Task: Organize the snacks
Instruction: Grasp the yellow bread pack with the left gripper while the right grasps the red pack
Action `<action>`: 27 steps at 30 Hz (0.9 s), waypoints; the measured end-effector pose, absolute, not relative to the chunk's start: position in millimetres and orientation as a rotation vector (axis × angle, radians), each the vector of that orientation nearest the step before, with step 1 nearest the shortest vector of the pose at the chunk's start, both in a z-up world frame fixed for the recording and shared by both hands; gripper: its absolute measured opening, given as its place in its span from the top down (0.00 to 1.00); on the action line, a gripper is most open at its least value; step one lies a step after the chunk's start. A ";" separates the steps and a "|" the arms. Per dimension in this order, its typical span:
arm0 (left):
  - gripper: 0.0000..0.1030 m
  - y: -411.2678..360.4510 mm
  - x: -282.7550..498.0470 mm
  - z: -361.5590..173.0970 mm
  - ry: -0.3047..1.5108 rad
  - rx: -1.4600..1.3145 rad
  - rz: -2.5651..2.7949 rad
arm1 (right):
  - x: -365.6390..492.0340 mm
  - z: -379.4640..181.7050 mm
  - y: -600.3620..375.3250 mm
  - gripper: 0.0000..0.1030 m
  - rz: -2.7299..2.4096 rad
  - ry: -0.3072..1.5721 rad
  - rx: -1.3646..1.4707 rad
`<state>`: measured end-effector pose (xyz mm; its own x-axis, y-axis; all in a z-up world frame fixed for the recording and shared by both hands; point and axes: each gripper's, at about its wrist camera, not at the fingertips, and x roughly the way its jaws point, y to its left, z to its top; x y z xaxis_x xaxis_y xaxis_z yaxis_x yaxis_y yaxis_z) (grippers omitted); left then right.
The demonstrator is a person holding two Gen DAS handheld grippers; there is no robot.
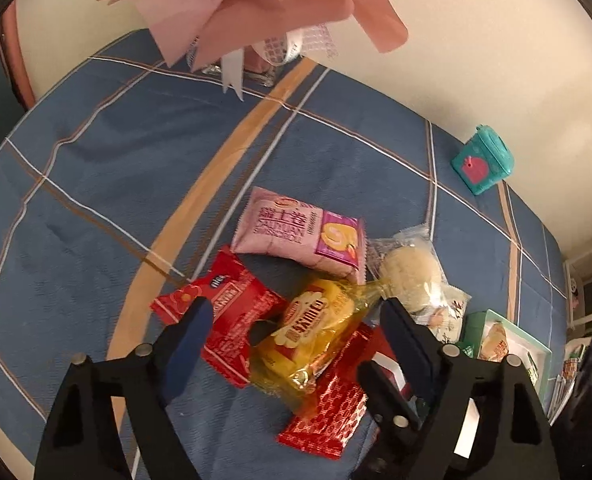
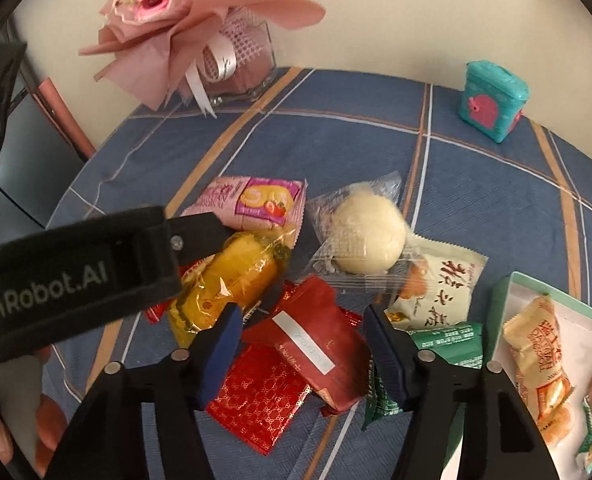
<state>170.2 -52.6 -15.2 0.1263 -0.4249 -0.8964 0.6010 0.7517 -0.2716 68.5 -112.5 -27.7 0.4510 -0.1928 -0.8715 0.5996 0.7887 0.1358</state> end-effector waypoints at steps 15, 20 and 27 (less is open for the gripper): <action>0.37 -64.8 159.1 -34.6 1.319 0.180 -0.823 | 61.8 -45.4 -123.9 0.39 -0.424 1.022 0.583; 0.46 -64.2 161.7 -51.6 1.369 0.176 -0.786 | 54.8 -45.2 -119.9 0.38 -0.387 1.022 0.586; 0.54 -59.3 161.0 -57.5 1.385 0.148 -0.775 | 44.9 -47.2 -122.3 0.34 -0.319 1.019 0.610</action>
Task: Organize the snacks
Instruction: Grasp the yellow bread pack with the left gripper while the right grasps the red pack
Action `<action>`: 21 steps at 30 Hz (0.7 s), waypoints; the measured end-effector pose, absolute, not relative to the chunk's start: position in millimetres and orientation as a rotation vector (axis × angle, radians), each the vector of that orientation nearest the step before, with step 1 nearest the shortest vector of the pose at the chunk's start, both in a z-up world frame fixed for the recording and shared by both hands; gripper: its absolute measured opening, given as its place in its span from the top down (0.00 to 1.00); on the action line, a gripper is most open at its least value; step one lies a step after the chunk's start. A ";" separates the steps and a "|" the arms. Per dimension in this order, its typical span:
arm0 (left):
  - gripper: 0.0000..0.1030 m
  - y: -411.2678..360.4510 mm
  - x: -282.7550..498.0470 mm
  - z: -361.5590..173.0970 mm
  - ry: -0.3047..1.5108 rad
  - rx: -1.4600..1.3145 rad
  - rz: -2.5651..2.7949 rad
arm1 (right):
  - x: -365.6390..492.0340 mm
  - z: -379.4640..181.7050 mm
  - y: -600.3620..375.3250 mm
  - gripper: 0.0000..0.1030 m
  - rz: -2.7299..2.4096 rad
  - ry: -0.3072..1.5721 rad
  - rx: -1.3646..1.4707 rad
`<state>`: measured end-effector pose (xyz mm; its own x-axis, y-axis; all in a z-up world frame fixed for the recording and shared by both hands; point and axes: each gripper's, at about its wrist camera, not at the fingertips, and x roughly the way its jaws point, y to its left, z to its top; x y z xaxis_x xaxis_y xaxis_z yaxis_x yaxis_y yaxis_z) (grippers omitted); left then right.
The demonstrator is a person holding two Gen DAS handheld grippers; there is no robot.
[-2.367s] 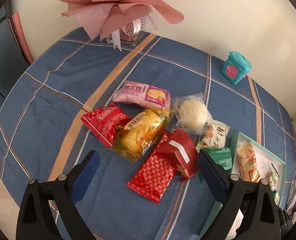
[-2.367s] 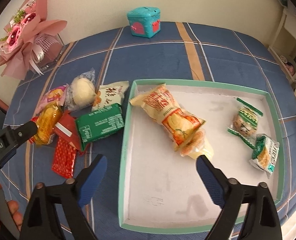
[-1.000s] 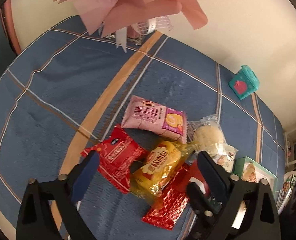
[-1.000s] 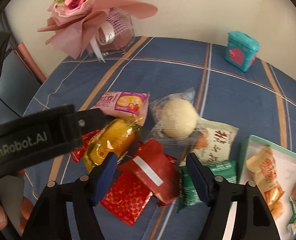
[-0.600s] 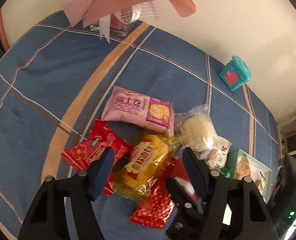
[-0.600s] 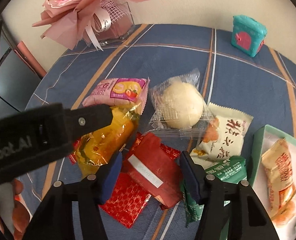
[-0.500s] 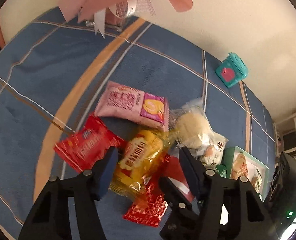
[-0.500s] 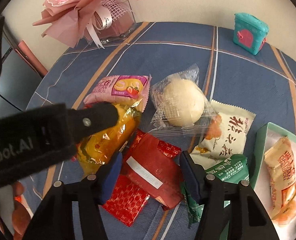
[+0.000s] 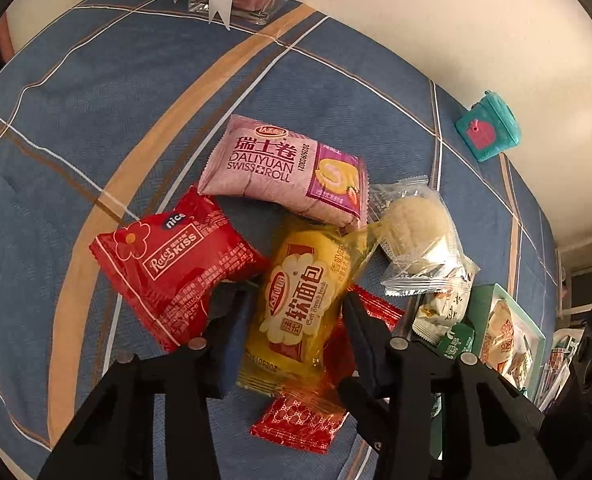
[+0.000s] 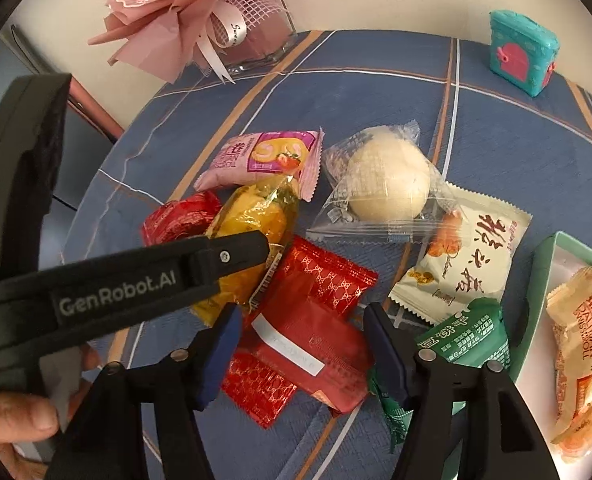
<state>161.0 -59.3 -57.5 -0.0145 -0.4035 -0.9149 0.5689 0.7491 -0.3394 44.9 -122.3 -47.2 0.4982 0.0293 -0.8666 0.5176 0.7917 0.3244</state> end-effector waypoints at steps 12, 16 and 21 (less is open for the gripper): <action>0.56 -44.4 163.9 -53.4 1.400 0.116 -0.765 | 35.1 -49.6 -118.8 0.23 -0.342 1.067 0.519; 0.56 -43.2 163.6 -52.5 1.402 0.113 -0.763 | 43.4 -53.8 -115.9 0.34 -0.390 1.091 0.484; 0.57 -46.0 163.7 -52.5 1.398 0.117 -0.762 | 44.2 -53.6 -122.7 0.51 -0.421 1.075 0.511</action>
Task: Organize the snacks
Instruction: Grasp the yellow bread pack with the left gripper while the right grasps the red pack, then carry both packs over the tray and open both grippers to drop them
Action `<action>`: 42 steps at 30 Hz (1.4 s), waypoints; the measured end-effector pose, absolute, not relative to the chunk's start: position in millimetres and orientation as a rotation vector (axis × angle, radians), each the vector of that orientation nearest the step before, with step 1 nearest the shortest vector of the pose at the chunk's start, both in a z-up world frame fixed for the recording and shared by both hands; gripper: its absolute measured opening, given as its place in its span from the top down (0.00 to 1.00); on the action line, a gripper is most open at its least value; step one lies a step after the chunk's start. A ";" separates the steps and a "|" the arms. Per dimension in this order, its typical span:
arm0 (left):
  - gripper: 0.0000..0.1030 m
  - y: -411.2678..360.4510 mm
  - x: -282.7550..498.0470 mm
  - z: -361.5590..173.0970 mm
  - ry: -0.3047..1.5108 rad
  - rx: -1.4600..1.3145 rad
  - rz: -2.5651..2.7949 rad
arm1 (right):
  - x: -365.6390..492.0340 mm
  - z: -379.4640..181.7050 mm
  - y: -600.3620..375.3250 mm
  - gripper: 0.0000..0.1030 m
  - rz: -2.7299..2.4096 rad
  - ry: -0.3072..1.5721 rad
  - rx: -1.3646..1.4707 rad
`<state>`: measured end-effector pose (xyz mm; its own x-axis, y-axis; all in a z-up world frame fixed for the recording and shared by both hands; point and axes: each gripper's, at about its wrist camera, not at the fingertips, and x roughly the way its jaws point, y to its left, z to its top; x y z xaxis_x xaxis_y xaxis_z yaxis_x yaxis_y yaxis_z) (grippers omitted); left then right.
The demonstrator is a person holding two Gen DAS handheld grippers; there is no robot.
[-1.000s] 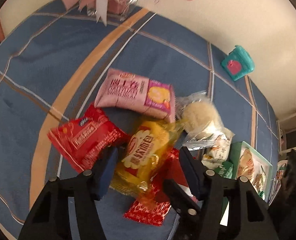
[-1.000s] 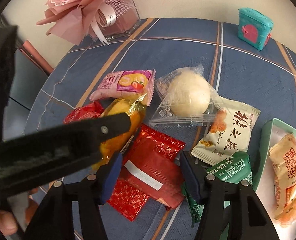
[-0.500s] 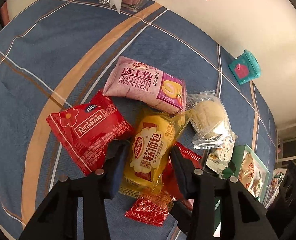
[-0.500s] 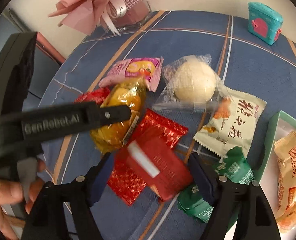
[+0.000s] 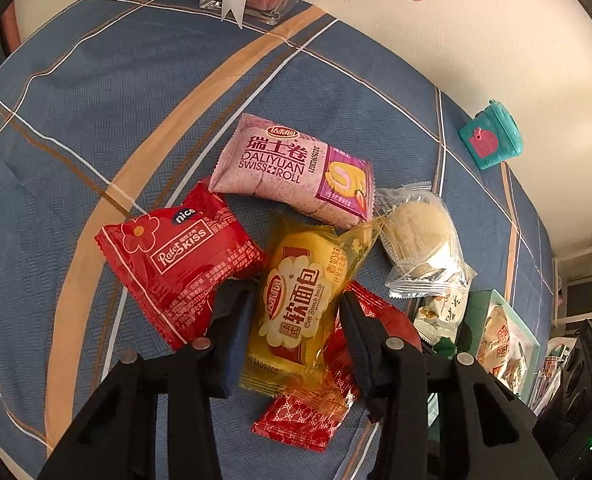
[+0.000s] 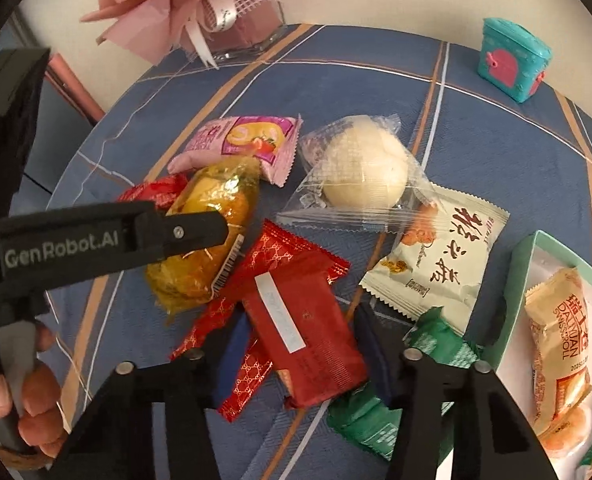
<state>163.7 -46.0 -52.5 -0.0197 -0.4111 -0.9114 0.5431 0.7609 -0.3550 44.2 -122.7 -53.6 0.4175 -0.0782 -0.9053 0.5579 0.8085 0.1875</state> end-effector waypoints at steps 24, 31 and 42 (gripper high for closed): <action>0.63 -44.4 133.3 16.6 1.221 0.116 -0.790 | 6.8 7.7 -126.3 0.59 -0.494 0.948 0.576; 0.63 -48.9 111.5 28.0 1.187 0.149 -0.811 | -21.2 14.4 -136.7 0.59 -0.558 0.955 0.618; 0.63 -69.1 57.3 47.0 1.143 0.214 -0.915 | -93.0 29.8 -173.4 0.59 -0.720 0.930 0.680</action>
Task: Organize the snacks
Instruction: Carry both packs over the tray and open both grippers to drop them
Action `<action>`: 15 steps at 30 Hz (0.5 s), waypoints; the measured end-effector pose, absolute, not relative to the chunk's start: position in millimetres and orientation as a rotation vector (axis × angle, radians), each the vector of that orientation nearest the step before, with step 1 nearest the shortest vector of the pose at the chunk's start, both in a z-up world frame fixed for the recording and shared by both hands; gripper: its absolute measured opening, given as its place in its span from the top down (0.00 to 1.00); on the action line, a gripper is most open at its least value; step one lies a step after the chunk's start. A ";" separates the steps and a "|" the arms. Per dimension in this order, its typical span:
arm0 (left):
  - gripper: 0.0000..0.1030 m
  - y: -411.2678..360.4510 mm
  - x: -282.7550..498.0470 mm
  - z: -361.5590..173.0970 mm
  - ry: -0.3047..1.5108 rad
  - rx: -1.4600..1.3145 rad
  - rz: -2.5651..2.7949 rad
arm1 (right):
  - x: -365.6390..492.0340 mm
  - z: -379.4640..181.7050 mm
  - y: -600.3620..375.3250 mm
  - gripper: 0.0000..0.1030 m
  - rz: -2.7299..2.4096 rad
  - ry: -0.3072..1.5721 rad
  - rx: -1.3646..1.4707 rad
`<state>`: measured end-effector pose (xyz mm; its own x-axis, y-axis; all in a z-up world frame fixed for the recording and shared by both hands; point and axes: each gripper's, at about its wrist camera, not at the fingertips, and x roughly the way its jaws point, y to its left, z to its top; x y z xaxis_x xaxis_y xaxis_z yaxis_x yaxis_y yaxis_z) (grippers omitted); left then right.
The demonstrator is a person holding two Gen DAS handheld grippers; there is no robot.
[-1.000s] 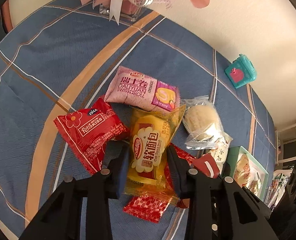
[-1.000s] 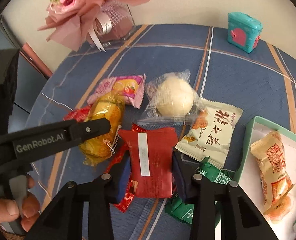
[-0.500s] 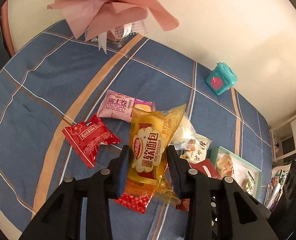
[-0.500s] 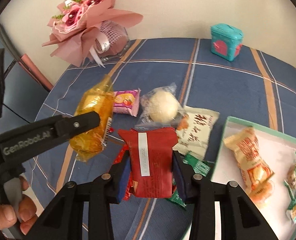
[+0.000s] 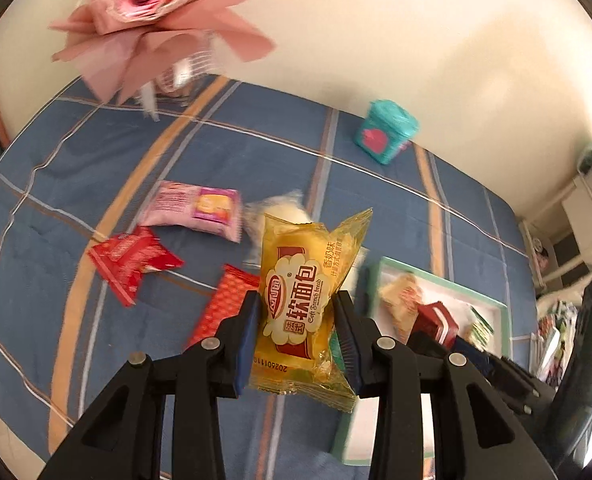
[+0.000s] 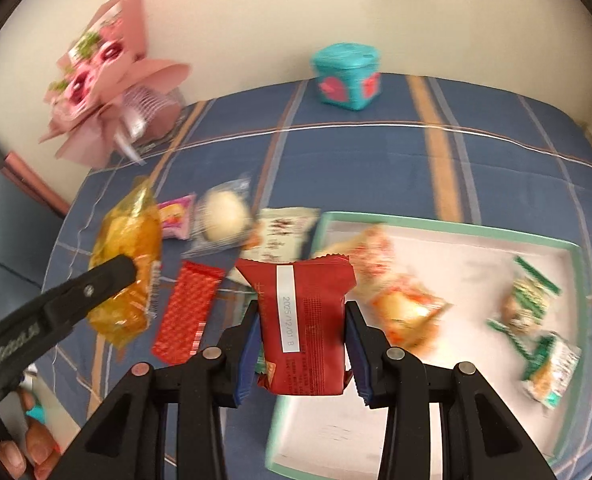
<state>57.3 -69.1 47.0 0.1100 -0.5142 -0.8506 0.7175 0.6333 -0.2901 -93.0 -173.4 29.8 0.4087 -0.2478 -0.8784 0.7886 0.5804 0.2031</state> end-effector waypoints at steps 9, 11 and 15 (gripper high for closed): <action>0.63 -105.3 -2.4 56.3 1.114 0.307 -1.040 | -168.2 46.0 -203.9 0.59 -0.879 0.890 0.739; 0.63 -112.2 -16.1 56.7 1.111 0.328 -1.065 | -184.2 48.3 -207.6 0.59 -0.909 0.881 0.750; 0.63 -121.1 -40.6 57.8 1.110 0.360 -1.115 | -202.8 51.9 -208.6 0.59 -0.943 0.877 0.760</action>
